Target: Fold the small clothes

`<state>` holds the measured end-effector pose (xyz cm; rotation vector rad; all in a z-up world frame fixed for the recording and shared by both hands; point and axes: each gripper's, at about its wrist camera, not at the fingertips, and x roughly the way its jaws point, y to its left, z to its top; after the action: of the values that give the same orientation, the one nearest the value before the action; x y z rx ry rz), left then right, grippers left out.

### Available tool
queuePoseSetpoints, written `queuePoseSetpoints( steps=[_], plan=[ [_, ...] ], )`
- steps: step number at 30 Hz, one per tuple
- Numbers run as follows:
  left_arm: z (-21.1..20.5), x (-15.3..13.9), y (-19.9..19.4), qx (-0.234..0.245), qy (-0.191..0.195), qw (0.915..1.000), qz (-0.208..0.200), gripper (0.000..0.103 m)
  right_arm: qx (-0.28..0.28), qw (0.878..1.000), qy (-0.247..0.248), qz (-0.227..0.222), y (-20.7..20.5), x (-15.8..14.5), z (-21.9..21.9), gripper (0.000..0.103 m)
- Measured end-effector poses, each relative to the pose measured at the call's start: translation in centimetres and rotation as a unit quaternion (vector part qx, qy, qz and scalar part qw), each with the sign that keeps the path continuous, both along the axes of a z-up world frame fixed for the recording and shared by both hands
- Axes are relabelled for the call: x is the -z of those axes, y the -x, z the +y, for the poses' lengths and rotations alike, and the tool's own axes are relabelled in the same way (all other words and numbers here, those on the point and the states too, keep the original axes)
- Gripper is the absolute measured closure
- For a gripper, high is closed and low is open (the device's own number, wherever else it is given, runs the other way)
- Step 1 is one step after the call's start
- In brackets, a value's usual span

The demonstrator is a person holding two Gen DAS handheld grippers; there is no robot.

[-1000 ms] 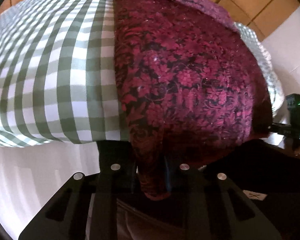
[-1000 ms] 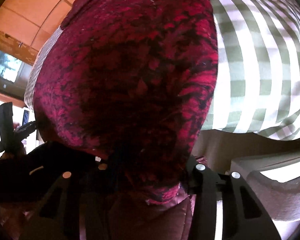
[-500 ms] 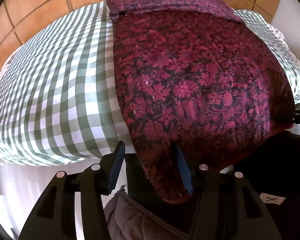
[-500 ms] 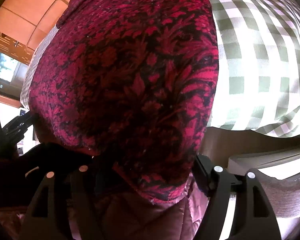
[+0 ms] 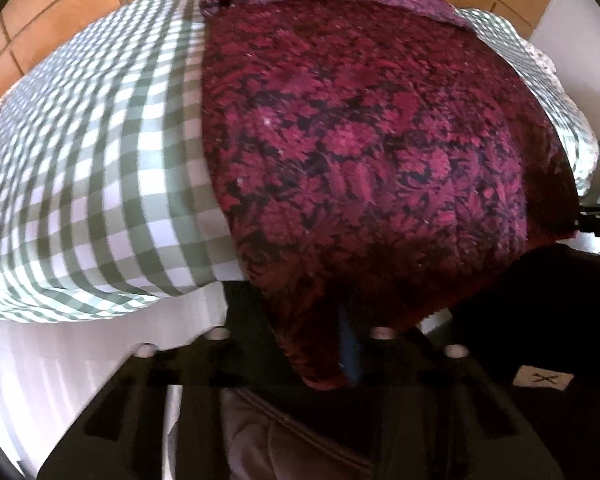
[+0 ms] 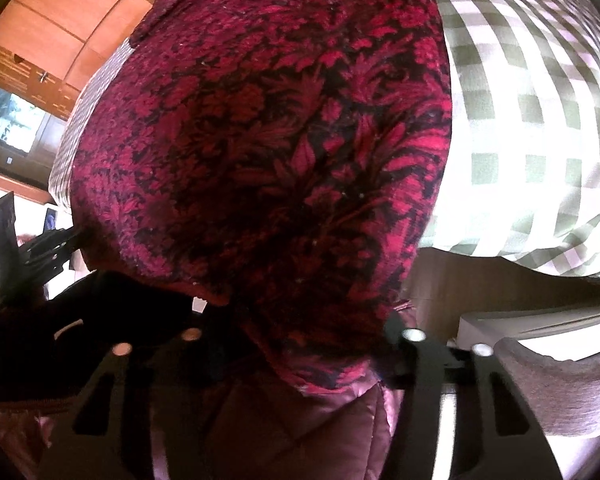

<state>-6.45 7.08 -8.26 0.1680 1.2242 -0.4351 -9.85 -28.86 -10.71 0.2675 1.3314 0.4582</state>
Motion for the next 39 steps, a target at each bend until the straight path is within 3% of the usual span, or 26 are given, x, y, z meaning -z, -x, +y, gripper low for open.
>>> queuePoseSetpoints(
  steps=[2,5,9,15,18,24,29,36,38,39],
  plan=[
    [0.1,-0.2,0.1,0.005,0.008,1.0000,-0.003,0.087,-0.007,1.000,-0.010,-0.006,0.2,-0.8,0.2,0.067],
    [0.8,-1.2,0.0,0.007,0.041,0.9991,0.001,0.090,-0.020,0.999,-0.038,-0.022,0.6,-2.6,0.3,0.072],
    [2.9,-3.1,-0.5,0.000,0.125,0.9921,0.011,0.091,-0.018,0.994,-0.099,-0.045,0.1,-5.3,0.2,0.072],
    [4.7,-6.1,-2.6,-0.010,0.245,0.9693,0.013,0.091,-0.002,0.983,-0.168,-0.070,-1.7,-7.5,0.0,0.073],
    [4.6,-7.0,-3.8,-0.013,0.275,0.9614,0.008,0.092,0.019,0.976,-0.200,-0.085,-3.3,-8.3,-0.4,0.073],
    [5.0,-8.6,-8.6,-0.052,0.349,0.9358,-0.003,0.092,0.075,0.963,-0.236,-0.110,-7.3,-9.3,-0.8,0.074],
    [4.8,-9.0,-13.1,-0.088,0.364,0.9273,-0.010,0.092,0.131,0.955,-0.236,-0.122,-10.8,-9.5,-1.6,0.075],
    [3.7,-8.6,-19.4,-0.139,0.337,0.9310,-0.019,0.092,0.214,0.948,-0.208,-0.113,-15.5,-8.4,-3.6,0.076],
    [3.4,-8.4,-20.3,-0.152,0.317,0.9360,-0.019,0.080,0.221,0.949,-0.200,-0.103,-16.3,-7.8,-3.9,0.075],
    [3.4,-8.0,-20.7,-0.162,0.317,0.9346,-0.005,0.076,0.222,0.949,-0.201,-0.098,-16.7,-7.5,-3.9,0.070]
  ],
)
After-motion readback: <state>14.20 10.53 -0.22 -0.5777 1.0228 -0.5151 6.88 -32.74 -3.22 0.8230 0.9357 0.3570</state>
